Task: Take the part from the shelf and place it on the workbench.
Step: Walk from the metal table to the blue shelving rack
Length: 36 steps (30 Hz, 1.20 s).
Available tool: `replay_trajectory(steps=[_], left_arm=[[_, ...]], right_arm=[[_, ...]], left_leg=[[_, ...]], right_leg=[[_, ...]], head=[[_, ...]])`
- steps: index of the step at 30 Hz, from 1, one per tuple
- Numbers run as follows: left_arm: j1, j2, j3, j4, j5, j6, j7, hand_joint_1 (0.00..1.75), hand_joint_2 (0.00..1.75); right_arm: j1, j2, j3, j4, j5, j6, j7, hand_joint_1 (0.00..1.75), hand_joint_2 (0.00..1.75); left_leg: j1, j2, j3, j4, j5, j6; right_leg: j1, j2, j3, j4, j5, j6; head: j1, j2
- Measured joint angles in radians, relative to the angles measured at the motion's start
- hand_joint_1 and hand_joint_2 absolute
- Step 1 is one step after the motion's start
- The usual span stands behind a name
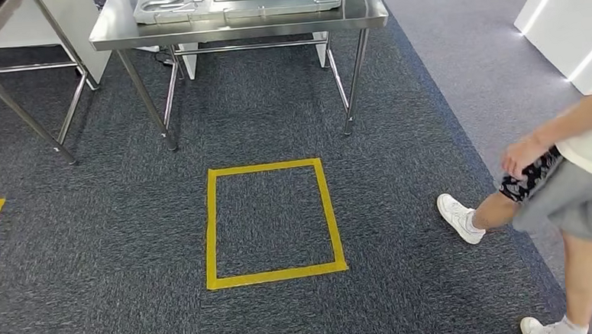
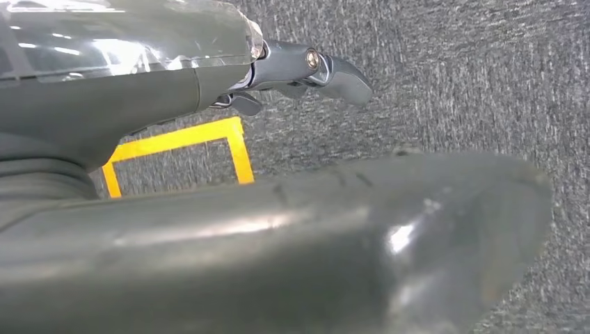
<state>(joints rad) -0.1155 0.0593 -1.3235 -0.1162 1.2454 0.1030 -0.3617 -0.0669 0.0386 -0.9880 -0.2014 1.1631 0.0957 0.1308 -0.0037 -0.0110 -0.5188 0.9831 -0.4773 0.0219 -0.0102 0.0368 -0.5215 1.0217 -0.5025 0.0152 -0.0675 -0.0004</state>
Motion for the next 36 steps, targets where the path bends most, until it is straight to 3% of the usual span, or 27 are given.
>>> replay_trajectory(steps=[1,4,5,6,8,10,11,12,13,15,16,18,19,21,23,24,25,26,27,28,30,32,34,36], left_arm=[[-0.001,0.0,0.0,0.0,0.0,0.0,-0.002,0.0,0.0],[0.002,0.005,-0.001,0.0,0.0,0.002,-0.007,0.0,0.0],[0.003,0.006,-0.001,0.0,0.0,0.002,-0.008,0.0,0.0],[0.003,0.008,-0.001,0.0,0.0,0.003,-0.009,0.0,0.0],[0.004,0.009,-0.001,0.0,-0.001,0.003,-0.011,0.0,0.0],[0.007,0.01,-0.001,0.0,-0.001,0.003,-0.011,0.0,0.0],[0.008,0.01,-0.001,0.0,-0.001,0.003,-0.011,0.0,0.0],[0.009,0.011,-0.001,0.0,-0.001,0.003,-0.012,0.0,0.0],[0.009,0.011,-0.001,0.0,-0.001,0.003,-0.013,0.0,0.0],[0.006,0.013,-0.001,0.0,-0.001,0.003,-0.016,0.0,0.0],[0.006,0.013,-0.001,0.0,-0.001,0.003,-0.018,0.0,0.0],[0.009,0.014,-0.001,0.0,-0.001,0.004,-0.02,0.0,0.0],[0.011,0.015,-0.001,0.0,-0.001,0.004,-0.02,0.0,0.0],[0.012,0.015,-0.001,0.0,-0.001,0.004,-0.022,0.0,0.0],[0.008,0.016,-0.001,0.0,-0.001,0.004,-0.025,0.0,0.0],[0.007,0.016,-0.001,0.0,-0.001,0.005,-0.026,0.0,0.0],[0.008,0.016,-0.001,0.0,0.0,0.006,-0.028,0.0,0.0],[0.009,0.016,-0.001,0.0,0.0,0.008,-0.029,0.0,0.0],[0.011,0.016,-0.001,0.0,0.0,0.01,-0.031,0.0,0.0],[0.011,0.016,-0.002,0.0,0.0,0.012,-0.033,0.0,0.0],[0.009,0.016,-0.002,0.0,0.0,0.014,-0.037,0.0,0.0],[0.007,0.016,-0.002,0.0,0.0,0.015,-0.039,0.0,0.0],[0.01,0.018,-0.002,0.0,0.0,0.016,-0.04,0.0,0.0],[0.012,0.02,-0.002,0.0,0.0,0.016,-0.041,0.0,0.0]], right_arm=[[0.001,0.0,0.0,0.0,0.0,-0.001,0.001,0.0,0.0],[0.001,0.003,0.0,0.0,0.0,-0.003,0.001,0.0,0.0],[0.001,0.005,0.0,0.0,0.0,-0.003,0.001,0.0,0.0],[0.002,0.006,0.0,0.0,0.0,-0.003,0.001,0.0,0.0],[0.003,0.008,0.0,0.0,0.0,-0.003,0.001,0.0,0.0],[0.005,0.009,0.0,0.0,0.0,-0.004,0.001,0.0,0.0],[0.005,0.009,0.0,0.0,0.0,-0.004,0.001,0.0,0.0],[0.005,0.01,0.0,0.0,0.0,-0.004,0.001,0.0,0.0],[0.005,0.011,0.0,0.0,0.0,-0.004,0.001,0.0,0.0],[0.005,0.013,0.0,0.0,0.0,-0.005,0.001,0.0,0.0],[0.005,0.013,0.0,0.0,0.0,-0.006,0.001,0.0,0.0],[0.001,0.014,0.0,0.0,0.0,-0.008,0.0,0.0,0.0],[-0.001,0.015,0.0,0.0,0.0,-0.009,0.0,0.0,0.0],[-0.001,0.016,0.0,0.0,0.001,-0.01,0.0,0.0,0.0],[0.002,0.017,0.0,0.001,0.001,-0.01,-0.002,0.0,0.0],[0.004,0.018,0.0,0.001,0.001,-0.01,-0.003,0.0,0.0],[0.006,0.019,0.0,0.002,0.001,-0.01,-0.005,0.0,0.0],[0.007,0.02,0.0,0.002,0.002,-0.01,-0.007,0.0,0.0],[0.008,0.02,0.0,0.002,0.002,-0.01,-0.008,0.0,0.0],[0.009,0.02,0.0,0.002,0.002,-0.01,-0.01,0.0,0.0],[0.01,0.021,0.0,0.002,0.004,-0.01,-0.011,0.0,0.0],[0.009,0.022,0.0,0.003,0.006,-0.01,-0.013,0.0,0.0],[0.004,0.026,0.0,0.003,0.009,-0.01,-0.016,0.0,0.0],[0.003,0.028,0.0,0.003,0.012,-0.01,-0.018,0.0,0.0]], left_leg=[[0.0,-0.005,-0.006,0.003,0.003,-0.005],[0.0,-0.02,-0.016,0.007,0.008,-0.021],[0.001,-0.018,-0.024,0.024,-0.005,-0.026],[0.002,-0.014,-0.043,0.062,-0.03,-0.031],[0.009,-0.006,-0.102,0.194,-0.101,-0.041],[0.014,-0.003,-0.146,0.298,-0.137,-0.05],[0.015,-0.001,-0.141,0.295,-0.126,-0.052],[0.017,0.006,-0.115,0.251,-0.098,-0.054],[0.018,0.021,-0.075,0.178,-0.062,-0.053],[0.013,0.055,-0.011,0.049,-0.02,-0.044],[0.01,0.065,0.001,0.02,-0.014,-0.038],[0.007,0.053,-0.003,0.012,-0.013,-0.023],[0.008,0.046,-0.004,0.01,-0.009,-0.017],[0.012,0.03,-0.006,0.003,0.002,-0.003],[0.012,0.013,-0.012,0.002,0.009,0.005],[0.011,0.003,-0.017,0.004,0.011,0.007],[0.01,-0.008,-0.02,0.005,0.013,0.007],[0.009,-0.02,-0.022,0.007,0.013,0.007],[0.009,-0.033,-0.022,0.009,0.014,0.006],[0.009,-0.046,-0.022,0.011,0.014,0.005],[0.008,-0.069,-0.027,0.016,0.015,-0.002],[0.011,-0.089,-0.036,0.019,0.018,-0.015],[0.014,-0.102,-0.043,0.018,0.022,-0.029],[0.012,-0.067,-0.06,0.051,-0.001,-0.037]], right_leg=[[0.002,0.007,0.013,-0.026,0.001,-0.006],[0.001,-0.014,0.012,-0.034,0.009,-0.022],[-0.002,-0.023,0.011,-0.039,0.013,-0.029],[-0.004,-0.033,0.01,-0.043,0.017,-0.036],[-0.003,-0.052,0.004,-0.043,0.02,-0.042],[-0.002,-0.071,-0.002,-0.04,0.021,-0.042],[-0.002,-0.08,-0.004,-0.037,0.02,-0.042],[-0.002,-0.09,-0.005,-0.034,0.02,-0.04],[-0.002,-0.099,-0.005,-0.03,0.018,-0.037],[0.002,-0.115,-0.005,-0.022,0.013,-0.028],[0.004,-0.122,-0.005,-0.02,0.012,-0.023],[0.006,-0.136,-0.005,-0.02,0.013,-0.012],[0.004,-0.136,-0.004,-0.017,0.011,-0.005],[0.0,-0.104,-0.021,0.022,-0.024,0.005],[-0.003,-0.058,-0.073,0.139,-0.094,0.01],[-0.003,-0.048,-0.104,0.207,-0.124,0.01],[-0.004,-0.044,-0.125,0.253,-0.136,0.01],[-0.004,-0.042,-0.13,0.265,-0.128,0.009],[-0.004,-0.038,-0.117,0.237,-0.101,0.007],[-0.004,-0.029,-0.087,0.174,-0.062,0.003],[-0.004,0.015,-0.028,0.043,-0.007,-0.005],[-0.002,0.038,-0.009,-0.008,0.002,-0.011],[-0.001,0.016,-0.008,-0.016,0.007,-0.02],[-0.005,-0.009,-0.004,-0.026,0.013,-0.034]], head=[[0.0,0.0],[0.0,0.0],[0.0,0.0],[0.0,0.0],[0.0,0.0],[0.0,0.0],[0.0,0.0],[0.0,0.0],[0.0,0.0],[0.0,0.0],[0.0,0.0],[0.0,0.0],[0.0,0.0],[0.0,0.0],[0.0,0.0],[0.0,0.0],[0.0,0.0],[0.0,0.0],[0.0,0.0],[0.0,0.0],[0.0,0.0],[0.0,0.0],[0.0,0.0],[0.0,0.0]])
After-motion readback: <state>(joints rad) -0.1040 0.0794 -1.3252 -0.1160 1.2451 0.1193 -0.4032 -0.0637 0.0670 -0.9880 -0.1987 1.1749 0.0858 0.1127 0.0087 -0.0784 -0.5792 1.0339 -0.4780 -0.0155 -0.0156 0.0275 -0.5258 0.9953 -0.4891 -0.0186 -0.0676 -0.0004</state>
